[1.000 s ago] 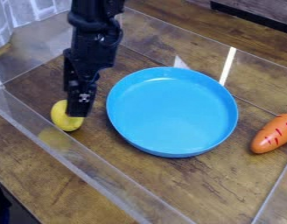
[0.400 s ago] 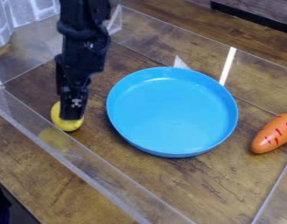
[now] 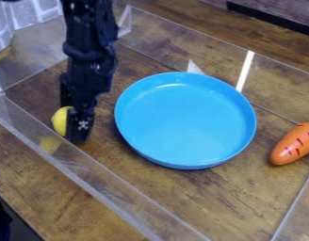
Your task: Move the carrot to the right side
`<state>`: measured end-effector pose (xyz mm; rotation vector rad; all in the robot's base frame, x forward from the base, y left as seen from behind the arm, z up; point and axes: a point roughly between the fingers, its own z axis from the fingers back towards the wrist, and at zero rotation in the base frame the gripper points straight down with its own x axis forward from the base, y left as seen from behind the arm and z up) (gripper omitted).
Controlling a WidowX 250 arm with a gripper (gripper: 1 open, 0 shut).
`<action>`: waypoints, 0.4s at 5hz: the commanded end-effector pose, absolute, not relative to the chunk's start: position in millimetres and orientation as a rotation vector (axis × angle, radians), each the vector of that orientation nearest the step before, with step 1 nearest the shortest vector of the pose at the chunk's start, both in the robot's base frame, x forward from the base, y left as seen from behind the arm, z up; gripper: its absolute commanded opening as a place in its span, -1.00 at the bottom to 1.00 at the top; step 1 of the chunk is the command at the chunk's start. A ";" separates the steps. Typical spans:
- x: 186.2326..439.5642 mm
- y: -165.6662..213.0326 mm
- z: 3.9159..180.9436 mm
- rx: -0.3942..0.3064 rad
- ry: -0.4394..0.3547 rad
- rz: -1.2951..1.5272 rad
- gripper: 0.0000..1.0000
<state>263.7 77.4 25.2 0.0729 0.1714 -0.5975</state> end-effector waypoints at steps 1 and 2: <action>267.5 85.4 26.0 0.089 0.145 -0.579 1.00; 267.6 87.9 24.9 0.092 0.142 -0.576 -1.00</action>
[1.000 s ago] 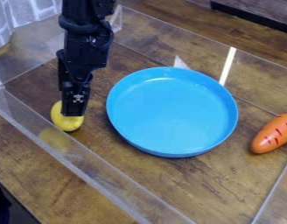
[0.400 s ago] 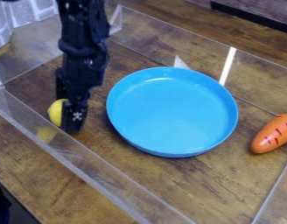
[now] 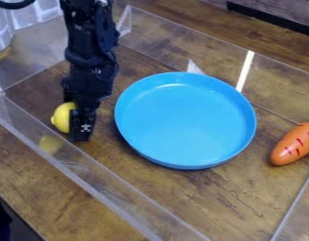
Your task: Move the carrot to the right side
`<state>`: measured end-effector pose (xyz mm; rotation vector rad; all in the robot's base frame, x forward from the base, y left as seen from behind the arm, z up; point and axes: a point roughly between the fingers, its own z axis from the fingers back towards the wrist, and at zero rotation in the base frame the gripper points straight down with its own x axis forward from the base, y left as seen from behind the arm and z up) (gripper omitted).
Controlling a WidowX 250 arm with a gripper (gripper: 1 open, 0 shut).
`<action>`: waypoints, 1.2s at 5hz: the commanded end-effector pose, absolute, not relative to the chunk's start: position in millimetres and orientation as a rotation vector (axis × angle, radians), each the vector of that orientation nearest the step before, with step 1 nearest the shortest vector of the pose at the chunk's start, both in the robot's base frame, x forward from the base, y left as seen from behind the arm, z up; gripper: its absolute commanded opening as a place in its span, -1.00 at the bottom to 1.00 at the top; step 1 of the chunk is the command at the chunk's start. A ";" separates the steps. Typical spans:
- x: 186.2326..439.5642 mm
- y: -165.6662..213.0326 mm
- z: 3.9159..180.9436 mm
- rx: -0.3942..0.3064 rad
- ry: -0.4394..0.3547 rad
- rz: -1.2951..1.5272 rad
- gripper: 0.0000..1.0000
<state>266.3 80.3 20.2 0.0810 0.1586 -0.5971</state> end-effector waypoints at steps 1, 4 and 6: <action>267.5 90.5 23.4 0.092 0.135 -0.570 -1.00; 267.8 94.4 22.1 0.080 0.115 -0.558 1.00; 268.4 93.2 23.2 0.069 0.095 -0.555 1.00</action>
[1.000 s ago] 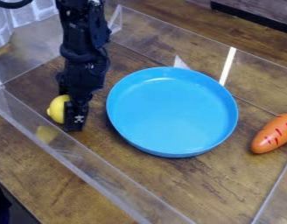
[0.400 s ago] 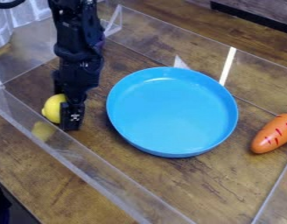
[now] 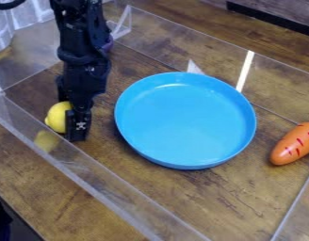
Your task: Move the carrot to the right side
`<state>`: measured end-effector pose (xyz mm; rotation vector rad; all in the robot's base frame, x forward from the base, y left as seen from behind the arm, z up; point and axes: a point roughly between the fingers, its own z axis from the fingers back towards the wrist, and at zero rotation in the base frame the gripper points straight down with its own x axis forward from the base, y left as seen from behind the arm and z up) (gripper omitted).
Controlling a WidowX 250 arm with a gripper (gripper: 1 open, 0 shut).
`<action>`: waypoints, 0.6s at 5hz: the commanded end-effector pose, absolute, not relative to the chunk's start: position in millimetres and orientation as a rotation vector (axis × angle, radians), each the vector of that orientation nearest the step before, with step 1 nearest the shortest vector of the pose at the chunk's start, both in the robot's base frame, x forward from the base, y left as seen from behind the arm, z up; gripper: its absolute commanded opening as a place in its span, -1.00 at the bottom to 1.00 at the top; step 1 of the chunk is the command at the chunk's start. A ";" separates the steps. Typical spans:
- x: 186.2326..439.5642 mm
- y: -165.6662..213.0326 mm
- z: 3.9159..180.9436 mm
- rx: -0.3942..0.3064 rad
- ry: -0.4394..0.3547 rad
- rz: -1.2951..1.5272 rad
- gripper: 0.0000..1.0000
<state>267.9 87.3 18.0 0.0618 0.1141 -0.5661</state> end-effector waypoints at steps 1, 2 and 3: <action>268.6 92.9 23.9 0.063 0.084 -0.553 1.00; 268.9 92.6 24.9 0.058 0.070 -0.551 1.00; 269.3 92.1 25.7 0.050 0.057 -0.550 1.00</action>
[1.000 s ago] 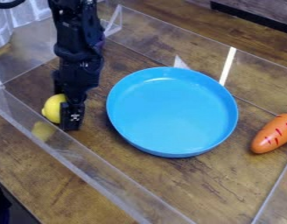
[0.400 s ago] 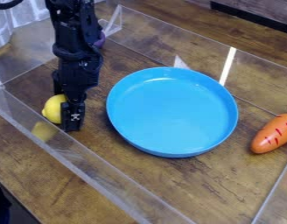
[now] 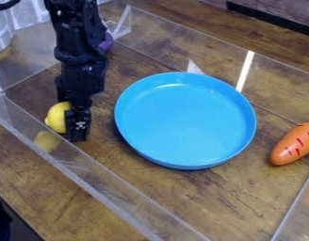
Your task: Move the carrot to the right side
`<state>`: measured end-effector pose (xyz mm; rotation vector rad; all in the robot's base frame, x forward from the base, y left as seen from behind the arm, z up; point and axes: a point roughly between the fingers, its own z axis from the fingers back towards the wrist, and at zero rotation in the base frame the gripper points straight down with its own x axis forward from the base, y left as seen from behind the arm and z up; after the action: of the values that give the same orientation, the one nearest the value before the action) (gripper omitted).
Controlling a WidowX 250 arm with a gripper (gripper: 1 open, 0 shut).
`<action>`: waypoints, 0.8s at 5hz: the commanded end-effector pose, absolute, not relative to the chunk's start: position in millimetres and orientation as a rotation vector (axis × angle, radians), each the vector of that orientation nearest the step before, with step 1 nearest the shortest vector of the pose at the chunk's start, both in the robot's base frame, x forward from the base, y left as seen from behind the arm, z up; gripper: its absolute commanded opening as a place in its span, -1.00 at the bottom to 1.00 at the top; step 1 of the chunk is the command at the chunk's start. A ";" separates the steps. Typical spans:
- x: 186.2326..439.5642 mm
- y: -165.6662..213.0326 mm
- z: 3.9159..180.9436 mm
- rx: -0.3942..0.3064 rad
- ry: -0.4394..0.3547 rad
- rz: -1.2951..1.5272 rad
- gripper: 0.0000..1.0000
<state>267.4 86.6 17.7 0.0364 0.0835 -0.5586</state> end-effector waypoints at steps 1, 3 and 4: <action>269.5 91.6 26.7 0.041 0.045 -0.547 1.00; 270.6 90.0 27.5 0.023 0.022 -0.542 1.00; 271.3 88.8 27.9 0.015 0.011 -0.540 1.00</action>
<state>268.3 85.6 18.3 -0.0028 0.0421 -0.5340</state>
